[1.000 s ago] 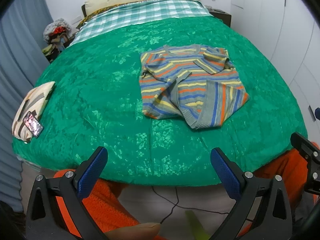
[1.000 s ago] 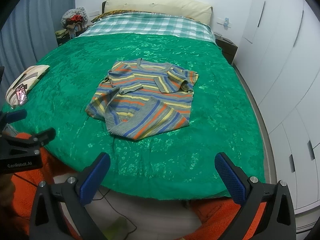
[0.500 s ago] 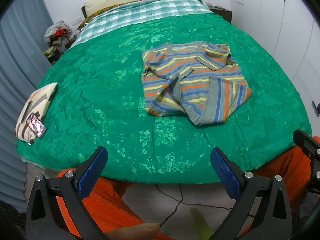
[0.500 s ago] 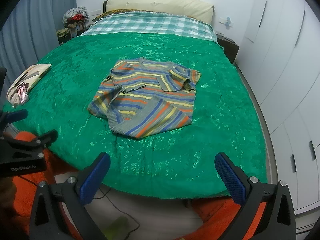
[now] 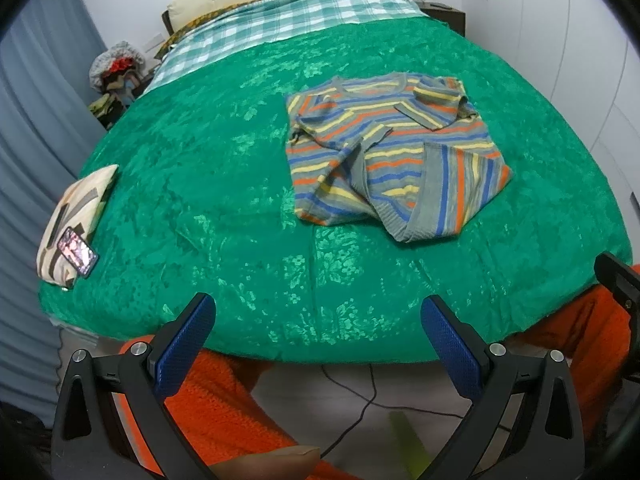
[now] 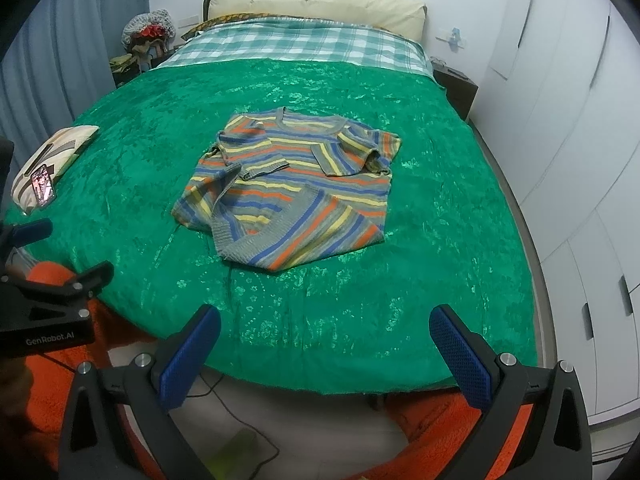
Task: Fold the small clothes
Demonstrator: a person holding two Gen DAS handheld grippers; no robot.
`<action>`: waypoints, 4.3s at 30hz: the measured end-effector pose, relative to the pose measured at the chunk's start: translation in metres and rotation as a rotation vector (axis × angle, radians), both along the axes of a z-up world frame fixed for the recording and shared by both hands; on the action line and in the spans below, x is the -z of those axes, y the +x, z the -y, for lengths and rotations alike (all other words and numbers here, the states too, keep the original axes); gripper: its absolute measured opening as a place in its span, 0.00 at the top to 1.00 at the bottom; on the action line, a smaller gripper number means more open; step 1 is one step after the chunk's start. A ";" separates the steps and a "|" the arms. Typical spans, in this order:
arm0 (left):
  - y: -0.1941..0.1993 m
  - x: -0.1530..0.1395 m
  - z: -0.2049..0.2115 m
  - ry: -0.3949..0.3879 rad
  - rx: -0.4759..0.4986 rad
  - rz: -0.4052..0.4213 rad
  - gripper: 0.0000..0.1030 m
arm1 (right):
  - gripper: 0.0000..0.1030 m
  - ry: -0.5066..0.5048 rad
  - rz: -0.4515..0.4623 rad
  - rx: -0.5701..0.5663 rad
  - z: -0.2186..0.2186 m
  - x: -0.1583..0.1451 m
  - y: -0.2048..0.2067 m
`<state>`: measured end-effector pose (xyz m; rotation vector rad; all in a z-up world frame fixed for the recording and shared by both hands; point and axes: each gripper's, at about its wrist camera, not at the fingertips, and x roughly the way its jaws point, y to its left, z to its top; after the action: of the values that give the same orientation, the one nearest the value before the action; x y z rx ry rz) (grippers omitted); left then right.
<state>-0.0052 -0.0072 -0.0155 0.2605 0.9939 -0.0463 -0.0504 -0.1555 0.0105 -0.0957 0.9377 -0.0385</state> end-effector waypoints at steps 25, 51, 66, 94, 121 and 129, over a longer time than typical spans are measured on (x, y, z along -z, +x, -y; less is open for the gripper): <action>0.020 0.056 -0.067 -0.046 -0.220 -0.184 0.01 | 0.03 -0.002 -0.104 -0.392 0.041 0.088 0.179; 0.021 0.060 -0.069 -0.166 -0.197 -0.193 0.01 | 0.92 -0.051 -0.381 -0.557 0.164 0.154 0.085; 0.011 0.057 -0.088 -0.183 -0.248 -0.152 0.01 | 0.42 0.383 -0.191 -0.491 -0.014 0.138 0.255; 0.094 0.112 -0.020 -0.317 -0.019 -0.251 0.02 | 0.45 0.328 -0.155 -0.142 0.142 0.128 0.049; 0.089 0.133 -0.089 -0.364 -0.038 -0.357 0.97 | 0.95 0.509 -0.324 -0.070 0.160 0.179 0.070; 0.083 0.150 -0.087 -0.263 -0.042 -0.360 0.98 | 0.95 0.391 -0.390 0.006 0.169 0.188 0.069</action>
<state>0.0780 0.0799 -0.1652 -0.0122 1.3362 -0.1896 0.0181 -0.3250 -0.1777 0.2712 1.3186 0.1634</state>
